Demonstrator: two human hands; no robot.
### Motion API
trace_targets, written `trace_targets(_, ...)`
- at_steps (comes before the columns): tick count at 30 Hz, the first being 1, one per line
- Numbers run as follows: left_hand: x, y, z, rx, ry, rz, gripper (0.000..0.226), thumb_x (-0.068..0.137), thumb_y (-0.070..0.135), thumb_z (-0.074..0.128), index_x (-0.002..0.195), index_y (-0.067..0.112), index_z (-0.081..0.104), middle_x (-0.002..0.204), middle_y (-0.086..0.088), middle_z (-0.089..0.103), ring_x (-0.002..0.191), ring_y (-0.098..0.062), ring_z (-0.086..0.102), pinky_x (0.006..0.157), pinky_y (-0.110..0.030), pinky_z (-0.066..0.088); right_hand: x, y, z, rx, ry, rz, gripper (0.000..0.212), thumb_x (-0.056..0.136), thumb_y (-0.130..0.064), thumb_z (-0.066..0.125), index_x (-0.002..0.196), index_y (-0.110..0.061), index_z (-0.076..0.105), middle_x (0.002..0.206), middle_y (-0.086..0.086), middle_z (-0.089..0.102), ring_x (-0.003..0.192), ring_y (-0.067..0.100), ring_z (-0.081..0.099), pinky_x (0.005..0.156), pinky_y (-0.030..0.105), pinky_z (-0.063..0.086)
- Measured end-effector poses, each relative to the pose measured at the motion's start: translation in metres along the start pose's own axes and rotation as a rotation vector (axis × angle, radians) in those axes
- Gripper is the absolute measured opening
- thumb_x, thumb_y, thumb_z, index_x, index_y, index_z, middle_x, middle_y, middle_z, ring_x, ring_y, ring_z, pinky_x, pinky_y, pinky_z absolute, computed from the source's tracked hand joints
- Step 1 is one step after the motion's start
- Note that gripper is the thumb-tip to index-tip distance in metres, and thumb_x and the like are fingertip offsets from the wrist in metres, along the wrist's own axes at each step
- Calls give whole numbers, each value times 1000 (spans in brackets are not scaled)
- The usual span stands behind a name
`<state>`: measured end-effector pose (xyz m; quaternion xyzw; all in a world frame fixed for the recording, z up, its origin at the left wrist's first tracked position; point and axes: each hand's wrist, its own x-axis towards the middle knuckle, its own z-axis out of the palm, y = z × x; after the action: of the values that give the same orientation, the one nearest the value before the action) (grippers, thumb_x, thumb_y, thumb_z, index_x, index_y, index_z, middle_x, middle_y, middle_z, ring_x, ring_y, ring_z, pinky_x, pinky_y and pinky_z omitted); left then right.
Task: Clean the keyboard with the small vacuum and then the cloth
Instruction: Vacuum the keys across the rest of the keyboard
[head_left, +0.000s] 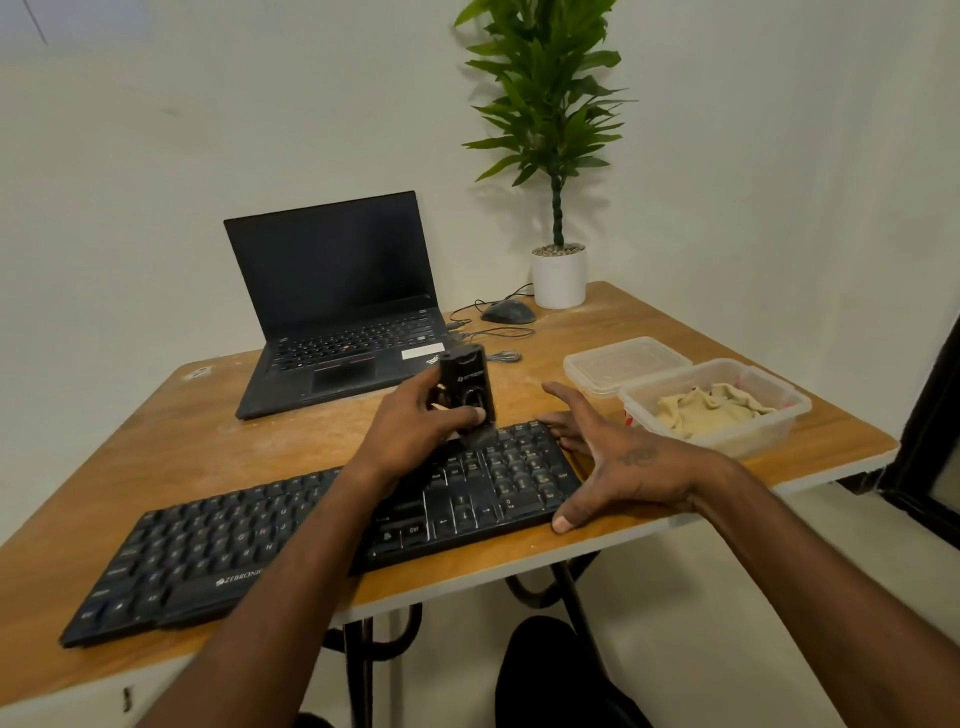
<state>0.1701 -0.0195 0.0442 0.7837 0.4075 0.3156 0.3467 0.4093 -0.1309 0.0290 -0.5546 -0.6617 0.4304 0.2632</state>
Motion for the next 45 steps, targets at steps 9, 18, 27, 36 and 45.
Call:
trace_targets(9, 12, 24, 33, -75, -22, 75, 56, 90, 28, 80, 142, 29, 60, 121, 6, 69, 109, -11, 65, 95, -41, 55, -1, -4, -2, 50, -6, 13, 141, 61, -23, 97, 150, -58, -5, 163, -7, 23, 146, 13, 28, 116, 32, 31)
trace_targets(18, 1, 17, 14, -439, -106, 6, 44, 91, 18, 79, 132, 30, 68, 118, -4, 76, 112, -18, 72, 100, -43, 57, 23, -27, 20, 285, 377, -153, 47, 95, -42, 65, 138, -48, 49, 140, -18, 55, 128, 8, 53, 104, 42, 47)
trace_targets(27, -2, 22, 3, -592, -111, 50, 29, 95, 16, 74, 124, 14, 76, 125, -17, 73, 117, -27, 72, 109, -43, 54, 27, -52, 23, 278, 446, -232, 26, 101, -37, 56, 125, -34, 66, 117, -10, 72, 110, 10, 67, 93, 37, 55)
trace_targets(36, -10, 22, 1, -653, -120, 52, 28, 99, 22, 69, 124, 13, 76, 125, -21, 72, 115, -30, 72, 98, -33, 57, 37, -70, 30, 495, 447, -130, 24, 99, -34, 60, 108, -18, 75, 98, 6, 77, 87, 16, 73, 70, 27, 56)
trace_targets(45, -9, 18, 1, -718, -117, -20, 29, 101, 21, 65, 122, 4, 74, 114, -15, 78, 97, -19, 76, 80, -22, 57, 47, -74, 24, 499, 390, -62, 34, 92, -33, 69, 110, -4, 71, 98, 17, 76, 90, 28, 75, 70, 31, 58)
